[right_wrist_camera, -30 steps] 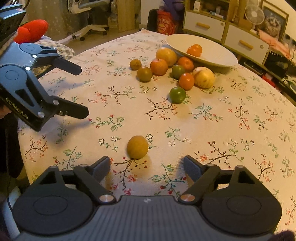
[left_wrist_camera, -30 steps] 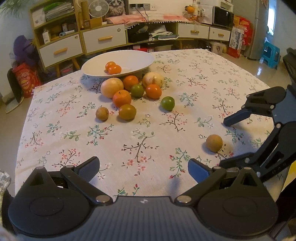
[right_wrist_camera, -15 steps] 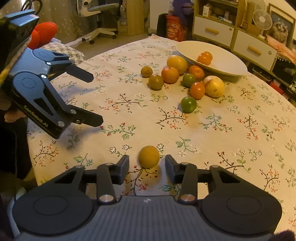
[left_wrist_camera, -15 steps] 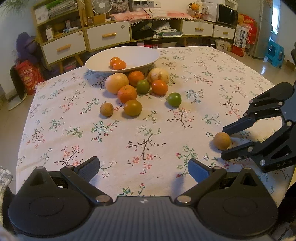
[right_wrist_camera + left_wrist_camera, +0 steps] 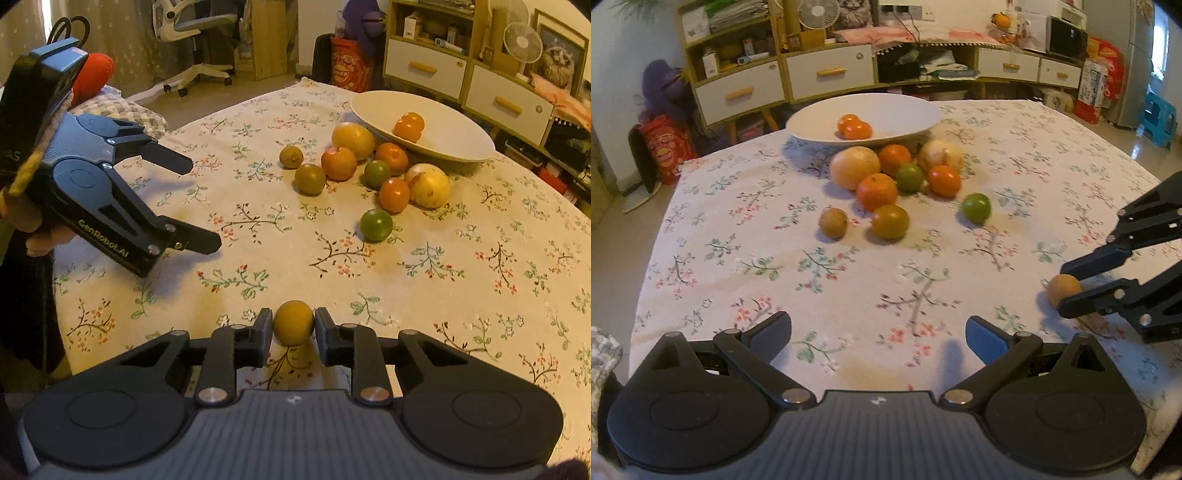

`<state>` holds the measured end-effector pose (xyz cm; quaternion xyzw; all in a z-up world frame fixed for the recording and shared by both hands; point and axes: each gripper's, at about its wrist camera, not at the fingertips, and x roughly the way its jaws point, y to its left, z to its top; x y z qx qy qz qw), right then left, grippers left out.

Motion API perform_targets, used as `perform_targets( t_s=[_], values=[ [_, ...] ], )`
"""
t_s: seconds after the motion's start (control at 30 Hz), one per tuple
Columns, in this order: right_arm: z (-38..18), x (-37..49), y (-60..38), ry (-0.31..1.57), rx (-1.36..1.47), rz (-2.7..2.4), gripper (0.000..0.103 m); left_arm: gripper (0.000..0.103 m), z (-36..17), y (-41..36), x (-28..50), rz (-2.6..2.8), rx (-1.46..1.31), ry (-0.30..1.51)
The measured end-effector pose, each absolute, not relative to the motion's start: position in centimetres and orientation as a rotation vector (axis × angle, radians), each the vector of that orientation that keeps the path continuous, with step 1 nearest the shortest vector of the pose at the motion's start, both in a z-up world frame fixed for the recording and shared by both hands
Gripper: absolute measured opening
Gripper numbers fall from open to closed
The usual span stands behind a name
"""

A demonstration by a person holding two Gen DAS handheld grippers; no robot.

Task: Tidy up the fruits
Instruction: 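Grasp a brown kiwi with the right tool while the left tool grasps another kiwi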

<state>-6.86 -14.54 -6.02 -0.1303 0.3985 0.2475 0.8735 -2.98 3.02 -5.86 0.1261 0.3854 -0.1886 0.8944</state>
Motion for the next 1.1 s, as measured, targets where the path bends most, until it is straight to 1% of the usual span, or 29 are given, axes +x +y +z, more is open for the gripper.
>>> perform_targets(
  t_s=[0.13,0.23,0.3,0.37,0.43,0.87,1.1],
  values=[
    [-5.9,-6.1,-14.4,0.823,-0.268,0.510,0.022,0.083,-6.1,3.6,-1.7,-0.361,0.233,0.797],
    [-5.9,-5.6,-14.4,0.815,-0.263,0.508,0.022,0.077,-6.3,3.9,-1.0,-0.337,0.217,0.796],
    [-6.0,-5.2,-14.4,0.815,-0.261,0.506,0.022,0.071,-6.5,3.9,-0.5,-0.325,0.213,0.792],
    [-6.1,-4.9,-14.4,0.815,-0.258,0.505,0.022,0.067,-6.6,3.9,0.1,-0.312,0.213,0.786],
    [-6.2,-4.6,-14.4,0.817,-0.257,0.504,0.022,0.065,-6.7,3.9,0.6,-0.288,0.213,0.777],
    [-6.2,-3.2,-13.7,0.803,-0.243,0.519,0.022,0.044,-7.0,3.6,4.2,-0.258,0.169,0.738],
    [-6.9,-2.8,-14.0,0.856,-0.239,0.508,0.023,0.032,-7.0,3.4,5.3,-0.272,0.152,0.728]
  ],
)
